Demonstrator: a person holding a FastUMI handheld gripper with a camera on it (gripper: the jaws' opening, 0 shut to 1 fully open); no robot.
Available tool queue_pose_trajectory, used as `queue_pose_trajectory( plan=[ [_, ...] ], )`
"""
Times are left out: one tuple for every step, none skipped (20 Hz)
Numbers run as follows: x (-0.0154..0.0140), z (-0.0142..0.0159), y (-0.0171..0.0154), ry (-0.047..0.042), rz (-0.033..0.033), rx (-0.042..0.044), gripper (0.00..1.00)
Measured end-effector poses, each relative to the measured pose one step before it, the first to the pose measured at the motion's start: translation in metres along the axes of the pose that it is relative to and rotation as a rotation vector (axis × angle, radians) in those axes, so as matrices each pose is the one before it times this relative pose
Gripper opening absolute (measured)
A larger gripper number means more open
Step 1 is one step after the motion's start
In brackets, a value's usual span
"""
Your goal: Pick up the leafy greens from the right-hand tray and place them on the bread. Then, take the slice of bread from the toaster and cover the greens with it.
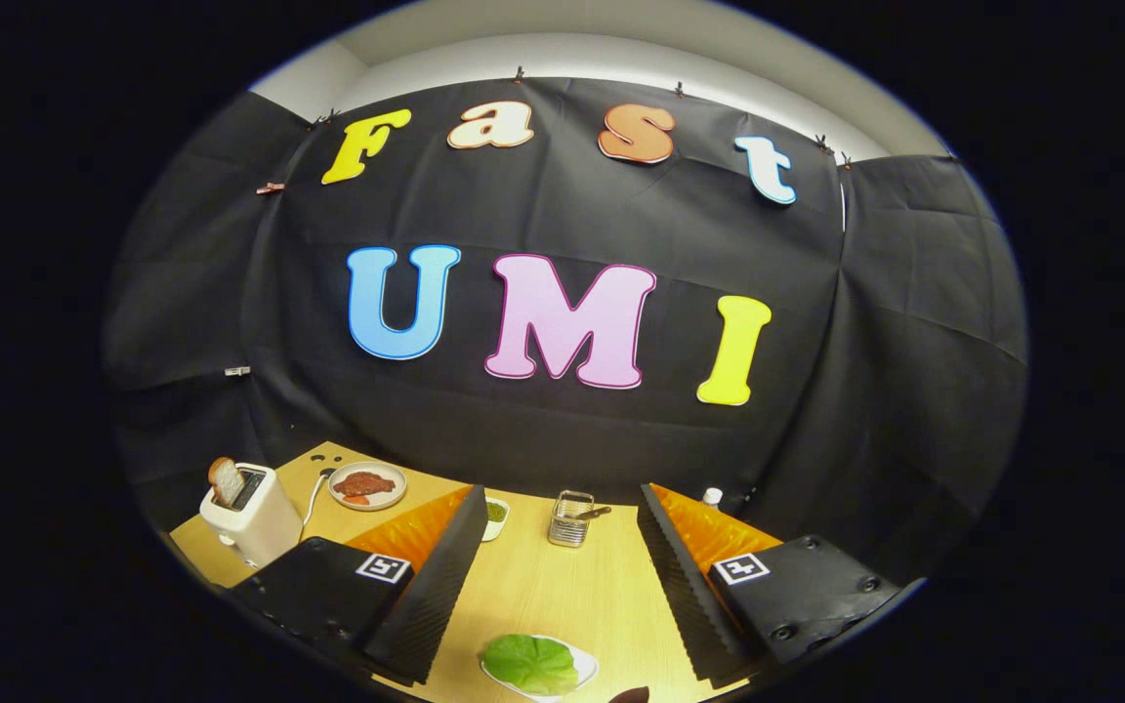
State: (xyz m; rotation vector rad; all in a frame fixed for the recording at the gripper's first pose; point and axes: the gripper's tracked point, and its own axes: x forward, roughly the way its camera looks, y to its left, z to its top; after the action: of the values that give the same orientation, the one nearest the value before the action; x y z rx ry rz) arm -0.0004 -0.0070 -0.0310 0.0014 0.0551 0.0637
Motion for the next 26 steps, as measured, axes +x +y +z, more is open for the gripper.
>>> queue_pose_trajectory(
  plan=[
    [-0.00012, -0.0012, -0.00004, 0.00327, 0.00159, -0.00332, 0.96],
    [0.00039, -0.00035, -0.00011, -0.00052, 0.00218, -0.00241, 0.96],
    [0.00042, 0.00064, 0.00118, -0.00068, 0.00701, -0.00259, 0.97],
    [0.00025, -0.00031, 0.00091, -0.00276, 0.00682, -0.00313, 0.96],
    [0.00057, -0.00002, 0.0009, 0.00002, 0.0086, -0.00371, 0.96],
    [-0.00011, -0.00232, 0.00041, 0.00218, 0.00651, -0.00508, 0.96],
    [0.00106, -0.00327, 0.00017, 0.00774, 0.00781, -0.00502, 0.96],
    [0.00135, -0.00548, 0.00119, 0.01385, 0.01294, -0.00395, 0.96],
    [0.00174, -0.00852, 0.00255, 0.02384, 0.01703, -0.00356, 0.96],
    [0.00223, -0.0105, 0.00075, 0.02587, 0.01699, -0.00432, 0.96],
    [0.00234, -0.01161, 0.00101, 0.02538, 0.01719, -0.00376, 0.96],
    [0.00277, -0.01473, 0.00112, 0.03731, 0.01904, -0.00568, 0.96],
    [0.00467, -0.01697, 0.00117, 0.0381, 0.01388, -0.00596, 0.96],
    [0.00259, -0.01775, 0.00096, 0.03813, 0.01675, -0.00248, 0.96],
    [0.00322, -0.01725, 0.00195, 0.03567, 0.01709, -0.00005, 0.96],
    [0.00418, -0.01752, 0.00306, 0.03948, 0.01938, -0.00284, 0.95],
    [0.00548, -0.01758, 0.00373, 0.03876, 0.02234, -0.00373, 0.95],
    [0.00595, -0.01775, 0.00332, 0.03458, 0.02208, -0.00179, 0.94],
    [0.00634, -0.0157, 0.00329, 0.03186, 0.02128, -0.00478, 0.94],
    [0.00603, -0.01486, 0.00406, 0.03215, 0.01707, -0.00406, 0.94],
    [0.00721, -0.01514, 0.00329, 0.03351, 0.02062, -0.00266, 0.93],
    [0.0089, -0.01473, 0.00238, 0.03392, 0.0163, -0.00125, 0.91],
    [0.00874, -0.01429, 0.00232, 0.03456, 0.01818, -0.00386, 0.89],
    [0.00484, -0.01317, 0.00407, 0.03369, 0.01871, -0.00695, 0.87],
    [0.00839, -0.0119, 0.00227, 0.02907, 0.01532, -0.0093, 0.86],
    [0.00808, -0.0102, 0.00161, 0.0258, 0.01491, -0.01145, 0.86]
  ],
)
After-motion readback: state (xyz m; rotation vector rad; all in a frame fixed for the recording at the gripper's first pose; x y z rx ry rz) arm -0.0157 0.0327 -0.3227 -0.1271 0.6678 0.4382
